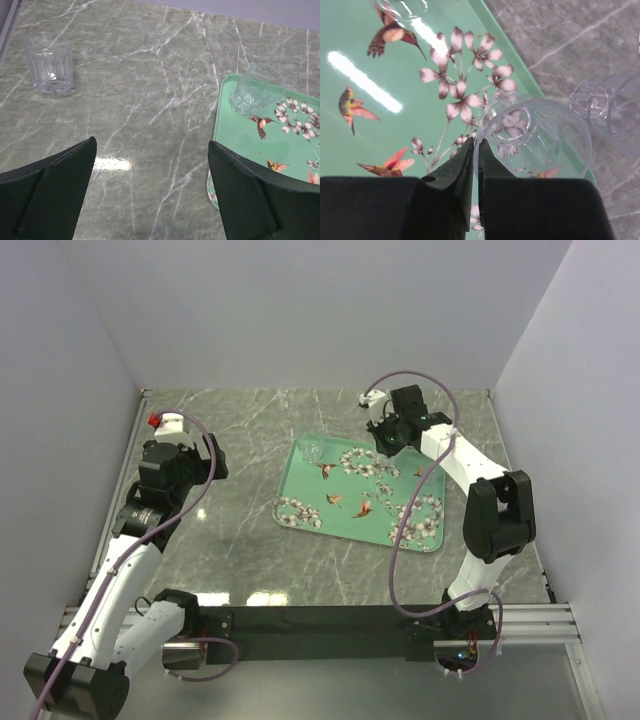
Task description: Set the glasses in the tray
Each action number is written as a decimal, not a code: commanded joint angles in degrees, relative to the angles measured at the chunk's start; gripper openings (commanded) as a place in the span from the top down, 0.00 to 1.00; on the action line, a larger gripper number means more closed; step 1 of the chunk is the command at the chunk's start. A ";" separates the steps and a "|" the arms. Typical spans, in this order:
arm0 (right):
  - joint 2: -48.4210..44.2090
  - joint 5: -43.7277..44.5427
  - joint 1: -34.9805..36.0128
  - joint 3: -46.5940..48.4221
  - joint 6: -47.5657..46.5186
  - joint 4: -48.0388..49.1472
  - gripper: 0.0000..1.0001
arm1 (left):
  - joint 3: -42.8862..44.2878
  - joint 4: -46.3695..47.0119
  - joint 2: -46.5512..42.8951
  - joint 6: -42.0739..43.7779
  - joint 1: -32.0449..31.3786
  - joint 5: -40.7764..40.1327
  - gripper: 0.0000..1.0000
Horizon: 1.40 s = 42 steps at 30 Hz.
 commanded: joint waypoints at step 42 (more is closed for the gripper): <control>-33.05 -20.87 -13.96 -22.66 4.48 3.45 0.36 | -1.75 3.25 -0.48 -0.05 0.71 -5.01 0.01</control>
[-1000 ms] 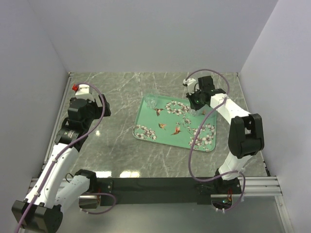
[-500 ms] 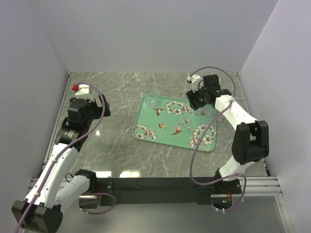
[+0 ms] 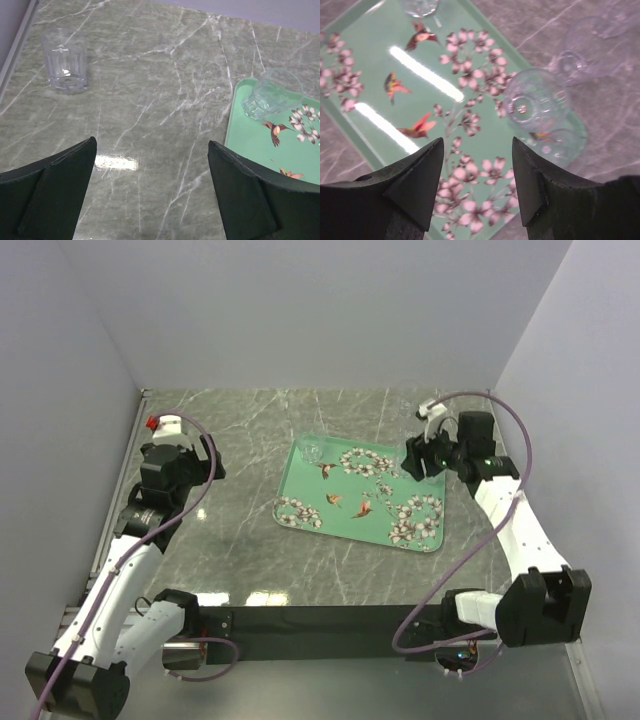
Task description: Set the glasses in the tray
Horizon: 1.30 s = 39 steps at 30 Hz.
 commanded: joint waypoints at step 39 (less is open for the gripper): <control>-11.12 -19.50 -7.60 -9.49 4.22 3.10 0.32 | 50.48 -15.93 61.75 -12.22 25.78 6.10 0.01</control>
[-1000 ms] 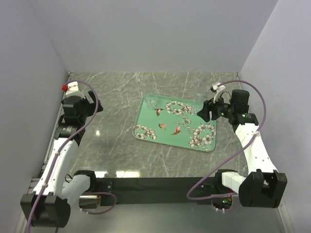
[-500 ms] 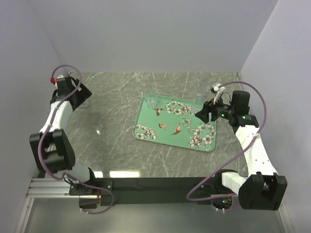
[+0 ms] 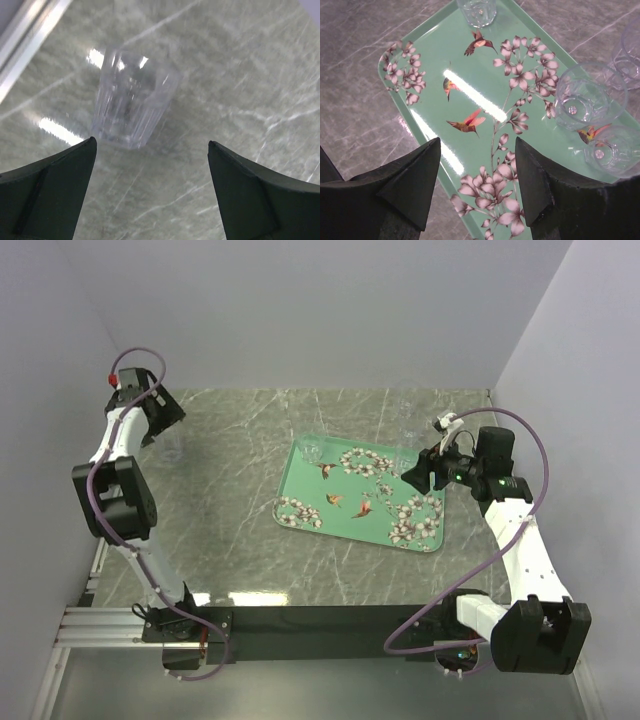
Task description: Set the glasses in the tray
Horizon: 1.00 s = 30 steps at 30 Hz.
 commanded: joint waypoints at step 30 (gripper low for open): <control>-0.96 -0.19 -0.43 -0.22 -0.39 1.75 0.32 | 33.81 -22.60 22.11 -22.14 3.62 -2.39 0.01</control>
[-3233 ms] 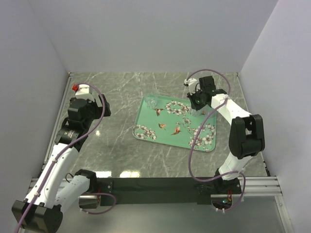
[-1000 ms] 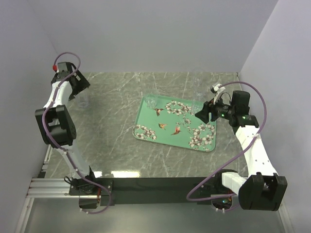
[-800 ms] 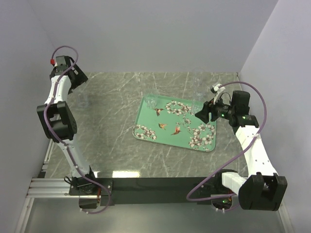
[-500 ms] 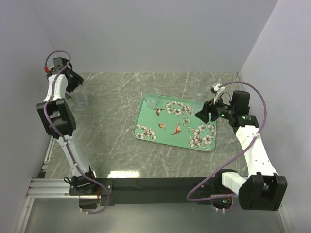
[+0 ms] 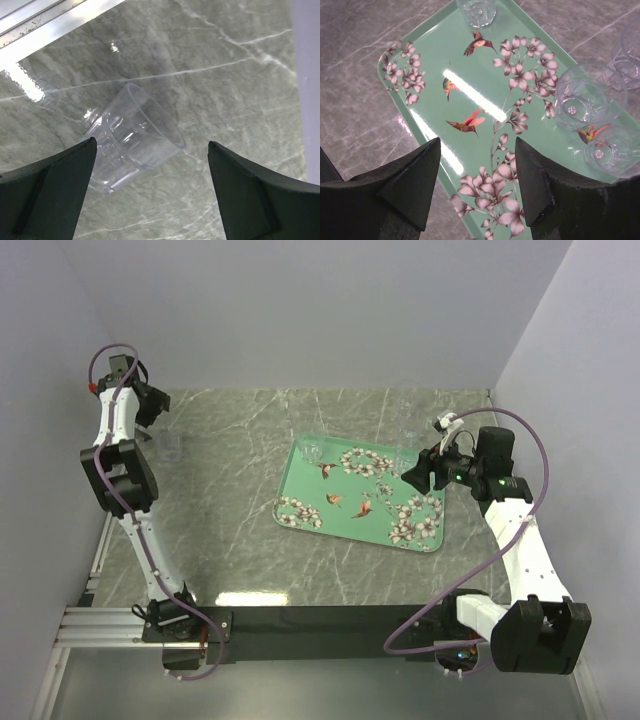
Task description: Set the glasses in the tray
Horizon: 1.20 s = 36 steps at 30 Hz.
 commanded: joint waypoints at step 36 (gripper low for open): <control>-1.57 -1.77 -0.43 -0.04 -0.09 1.66 0.32 | -30.28 10.09 -16.02 13.38 -1.99 11.61 0.29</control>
